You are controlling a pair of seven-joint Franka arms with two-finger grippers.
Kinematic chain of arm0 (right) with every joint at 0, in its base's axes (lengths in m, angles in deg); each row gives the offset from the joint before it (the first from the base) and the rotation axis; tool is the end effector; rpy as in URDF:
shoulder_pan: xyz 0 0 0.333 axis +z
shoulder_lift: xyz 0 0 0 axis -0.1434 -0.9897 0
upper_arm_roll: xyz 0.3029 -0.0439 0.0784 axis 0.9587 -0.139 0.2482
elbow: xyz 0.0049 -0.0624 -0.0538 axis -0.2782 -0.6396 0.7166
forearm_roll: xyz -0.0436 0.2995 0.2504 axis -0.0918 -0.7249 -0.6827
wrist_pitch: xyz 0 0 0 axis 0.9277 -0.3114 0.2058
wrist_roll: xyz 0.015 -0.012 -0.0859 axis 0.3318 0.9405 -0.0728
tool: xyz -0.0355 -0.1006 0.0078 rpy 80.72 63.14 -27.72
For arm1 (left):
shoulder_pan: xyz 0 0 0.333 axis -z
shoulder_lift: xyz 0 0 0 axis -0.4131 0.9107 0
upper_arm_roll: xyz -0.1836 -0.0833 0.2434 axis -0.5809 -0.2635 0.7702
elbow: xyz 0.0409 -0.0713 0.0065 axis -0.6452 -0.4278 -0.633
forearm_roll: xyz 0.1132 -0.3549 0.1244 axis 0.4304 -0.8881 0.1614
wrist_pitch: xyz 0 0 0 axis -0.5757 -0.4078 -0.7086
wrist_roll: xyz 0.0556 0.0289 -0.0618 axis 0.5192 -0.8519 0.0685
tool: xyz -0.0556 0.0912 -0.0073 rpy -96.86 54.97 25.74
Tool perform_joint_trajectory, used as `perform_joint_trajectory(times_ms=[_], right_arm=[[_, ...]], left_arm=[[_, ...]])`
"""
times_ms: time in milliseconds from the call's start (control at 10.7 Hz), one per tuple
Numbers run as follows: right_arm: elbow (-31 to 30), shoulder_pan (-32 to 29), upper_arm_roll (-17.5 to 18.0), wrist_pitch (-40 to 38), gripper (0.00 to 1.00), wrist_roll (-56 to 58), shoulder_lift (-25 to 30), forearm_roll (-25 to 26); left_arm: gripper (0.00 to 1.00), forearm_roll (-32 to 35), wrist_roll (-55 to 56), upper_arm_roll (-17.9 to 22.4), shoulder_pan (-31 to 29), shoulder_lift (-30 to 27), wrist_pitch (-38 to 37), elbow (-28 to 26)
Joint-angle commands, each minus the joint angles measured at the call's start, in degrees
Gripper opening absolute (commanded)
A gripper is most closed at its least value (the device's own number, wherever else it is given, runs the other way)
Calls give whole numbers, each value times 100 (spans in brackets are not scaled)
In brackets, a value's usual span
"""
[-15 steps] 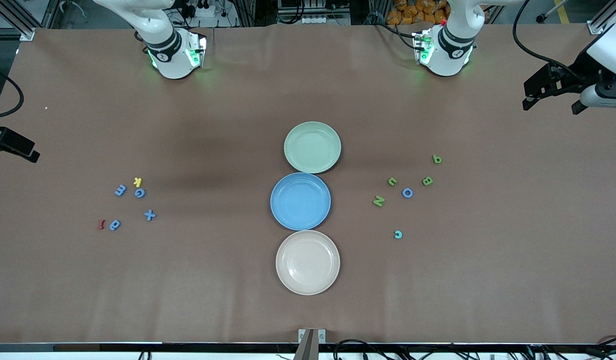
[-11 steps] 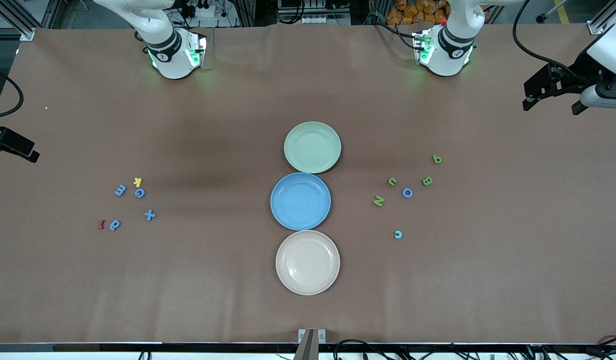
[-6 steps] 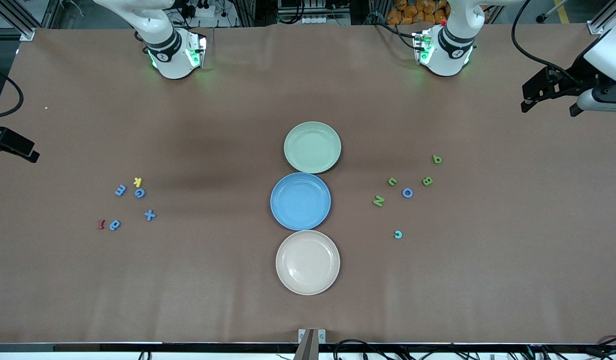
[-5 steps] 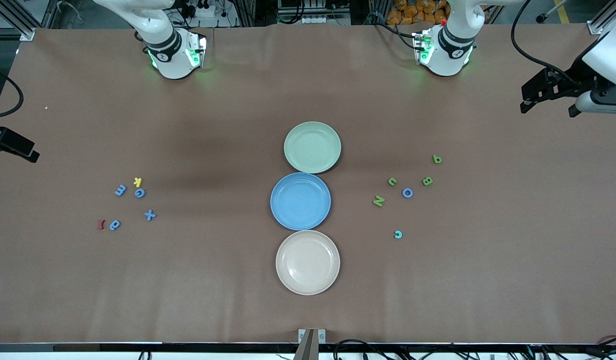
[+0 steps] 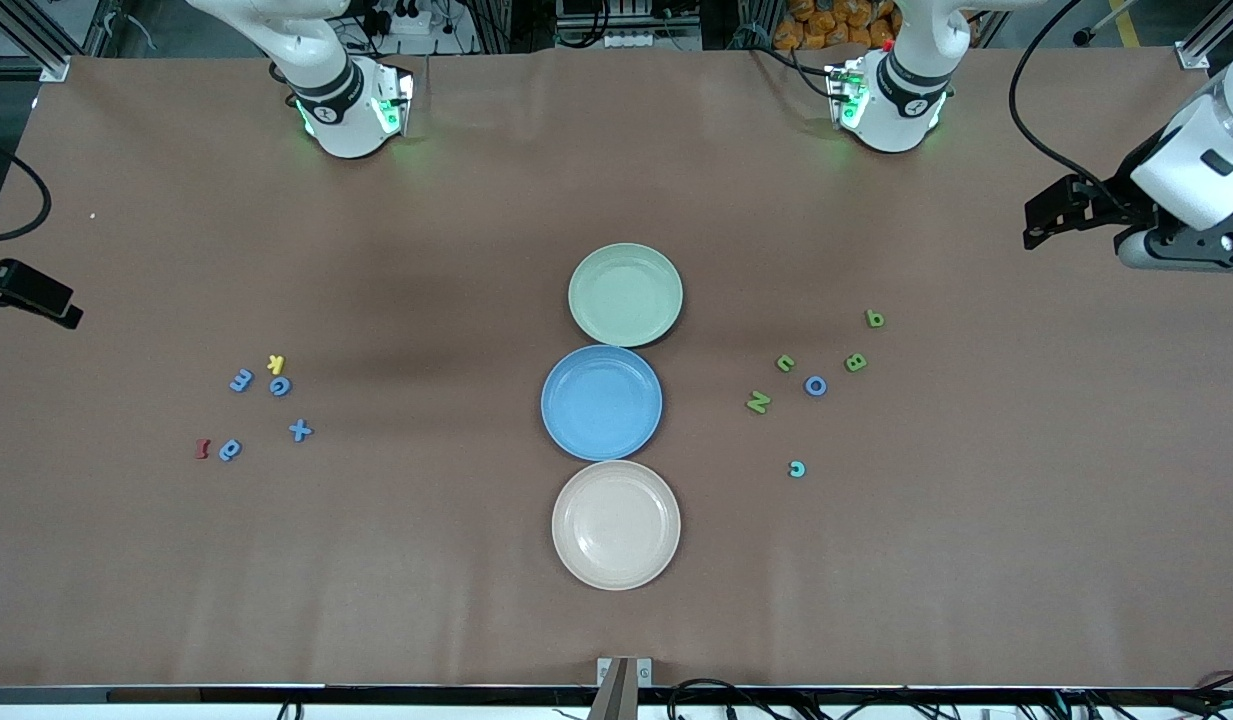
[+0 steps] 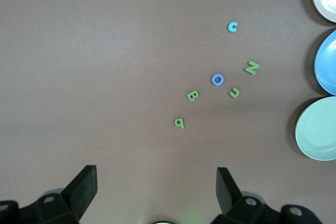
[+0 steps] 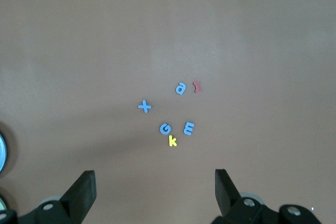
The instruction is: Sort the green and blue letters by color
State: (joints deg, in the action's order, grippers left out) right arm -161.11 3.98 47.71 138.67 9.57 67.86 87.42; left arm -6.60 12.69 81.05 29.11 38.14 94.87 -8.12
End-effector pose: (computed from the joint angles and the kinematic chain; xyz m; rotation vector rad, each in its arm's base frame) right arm 0.5954 -0.0491 0.6281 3.0871 -0.2536 0.0618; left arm 0.5369 -0.0635 0.6190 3.1326 -0.1187 -0.0884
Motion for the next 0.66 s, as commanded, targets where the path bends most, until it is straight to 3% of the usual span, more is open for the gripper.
perform_joint_trajectory(times_ms=[0,282,563], right_arm=[[-11,-21,9,124,100,-63,-75,-57],[-20,-12,18,150,100,-72,-408,-100],[-414,5,18,1052,100,-81,-717,-109]], left_arm=[[100,-133,81,12,-31,0,163,-230],[100,-142,72,4,-67,-62,513,-765],[100,-142,11,-14,-75,-386,997,-1713]])
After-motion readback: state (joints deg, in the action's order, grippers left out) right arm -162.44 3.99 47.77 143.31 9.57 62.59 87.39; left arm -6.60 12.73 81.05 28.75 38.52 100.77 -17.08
